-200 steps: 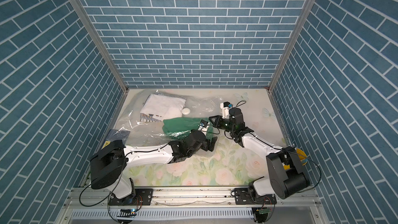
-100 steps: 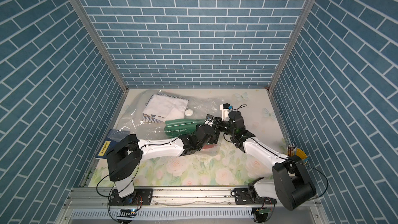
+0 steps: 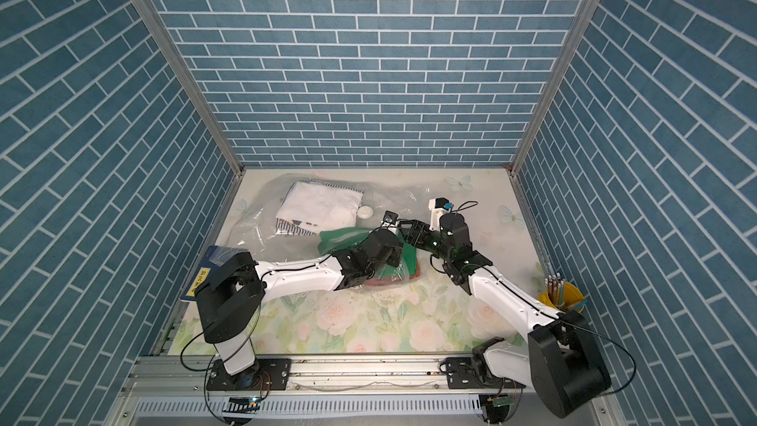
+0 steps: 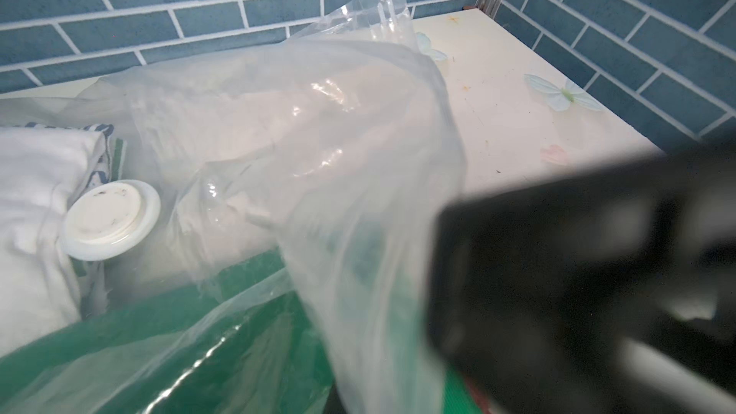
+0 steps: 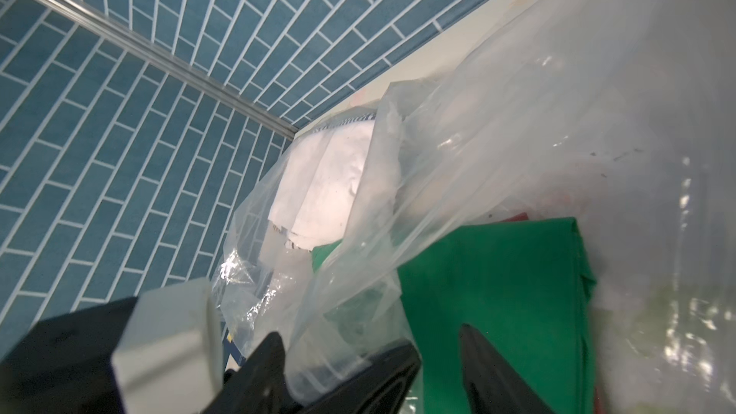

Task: Take the tank top out of the vacuum bag
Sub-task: Open the vacuum bag at the center of the board, then take out the tank top from the vacuum bag.

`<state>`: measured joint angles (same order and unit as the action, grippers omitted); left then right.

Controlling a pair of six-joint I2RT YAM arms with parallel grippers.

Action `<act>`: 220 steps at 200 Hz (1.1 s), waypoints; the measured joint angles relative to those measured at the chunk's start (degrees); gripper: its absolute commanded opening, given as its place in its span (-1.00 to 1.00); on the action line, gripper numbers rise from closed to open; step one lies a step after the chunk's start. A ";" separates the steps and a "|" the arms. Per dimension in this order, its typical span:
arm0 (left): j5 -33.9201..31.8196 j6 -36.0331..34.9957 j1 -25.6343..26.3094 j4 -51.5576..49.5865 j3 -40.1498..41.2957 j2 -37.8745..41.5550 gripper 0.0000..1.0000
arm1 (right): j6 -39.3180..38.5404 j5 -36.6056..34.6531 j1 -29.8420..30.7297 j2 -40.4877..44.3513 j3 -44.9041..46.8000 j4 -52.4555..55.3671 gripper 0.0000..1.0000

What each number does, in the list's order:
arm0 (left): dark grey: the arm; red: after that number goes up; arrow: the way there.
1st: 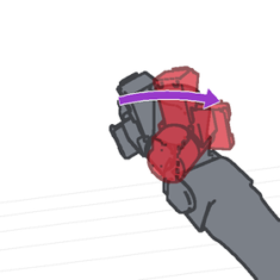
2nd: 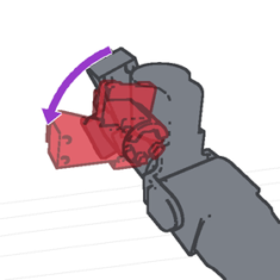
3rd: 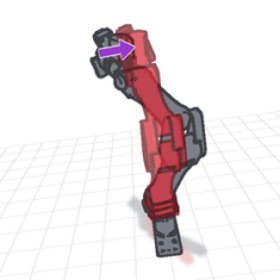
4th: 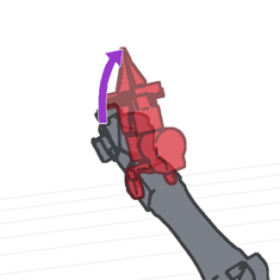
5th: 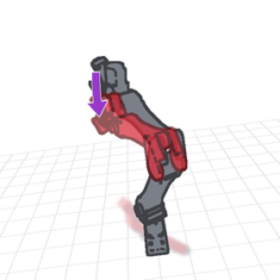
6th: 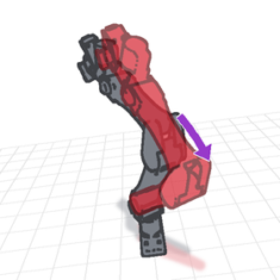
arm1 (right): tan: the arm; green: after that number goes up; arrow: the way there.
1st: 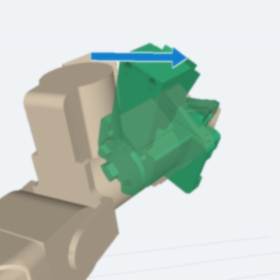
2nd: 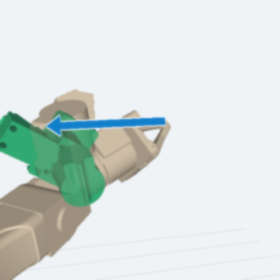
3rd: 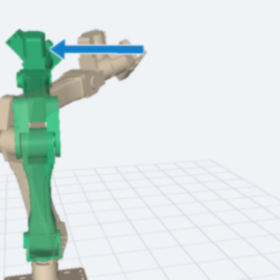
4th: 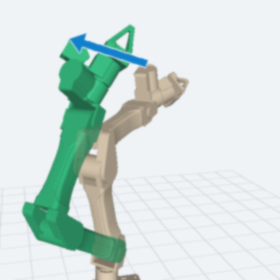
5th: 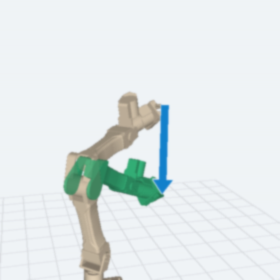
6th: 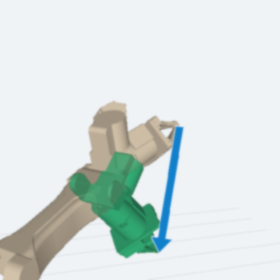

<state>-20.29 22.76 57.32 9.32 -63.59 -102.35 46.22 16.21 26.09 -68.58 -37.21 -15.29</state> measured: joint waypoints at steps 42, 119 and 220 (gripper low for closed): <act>0.44 1.11 -0.31 0.55 2.54 1.20 -1.00 | 1.90 -5.90 -5.29 1.55 3.23 -0.11 0.24; 2.08 1.40 -1.07 0.79 3.10 1.22 -0.98 | 2.62 0.55 -5.46 -9.73 4.61 3.13 0.04; 2.56 2.54 -2.49 1.01 8.48 4.52 -0.97 | 2.54 7.80 0.07 -29.31 -5.68 -1.64 -0.45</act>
<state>-17.74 25.30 54.83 10.33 -55.11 -97.82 48.75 24.01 26.15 -97.89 -42.89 -16.93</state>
